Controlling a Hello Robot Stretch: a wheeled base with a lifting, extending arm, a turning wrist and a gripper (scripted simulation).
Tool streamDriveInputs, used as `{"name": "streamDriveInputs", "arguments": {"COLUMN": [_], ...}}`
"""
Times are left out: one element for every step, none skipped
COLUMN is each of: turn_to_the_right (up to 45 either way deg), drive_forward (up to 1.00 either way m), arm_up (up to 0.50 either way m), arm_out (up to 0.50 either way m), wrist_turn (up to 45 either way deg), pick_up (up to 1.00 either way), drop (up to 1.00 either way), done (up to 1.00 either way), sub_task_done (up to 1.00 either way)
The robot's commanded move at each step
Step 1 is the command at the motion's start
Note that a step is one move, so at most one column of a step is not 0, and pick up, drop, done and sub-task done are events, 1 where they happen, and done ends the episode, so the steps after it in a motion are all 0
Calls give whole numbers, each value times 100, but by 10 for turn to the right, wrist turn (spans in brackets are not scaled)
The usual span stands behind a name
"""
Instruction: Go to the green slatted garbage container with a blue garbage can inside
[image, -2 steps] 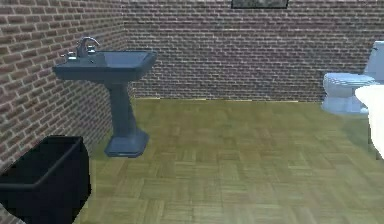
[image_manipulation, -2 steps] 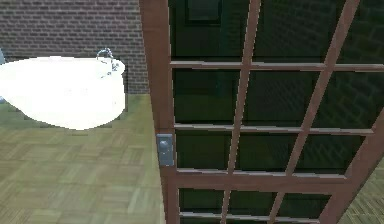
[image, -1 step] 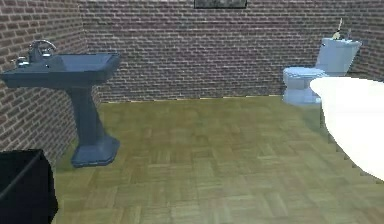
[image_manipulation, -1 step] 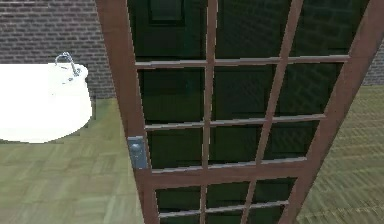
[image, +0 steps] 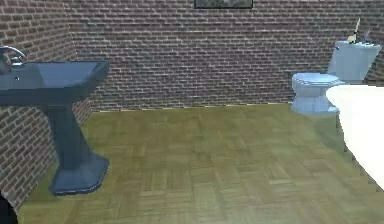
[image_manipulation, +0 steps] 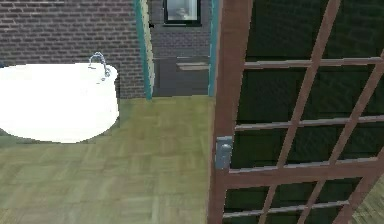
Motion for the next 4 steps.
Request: {"name": "streamDriveInputs", "arguments": {"turn_to_the_right": [360, 0, 450, 0], "drive_forward": [0, 45, 0, 70], "arm_up": [0, 0, 0, 0], "arm_out": [0, 0, 0, 0], "wrist_turn": [0, 0, 0, 0], "pick_up": [0, 0, 0, 0], "drop": [0, 0, 0, 0], "done": [0, 0, 0, 0], "sub_task_done": [0, 0, 0, 0]}}
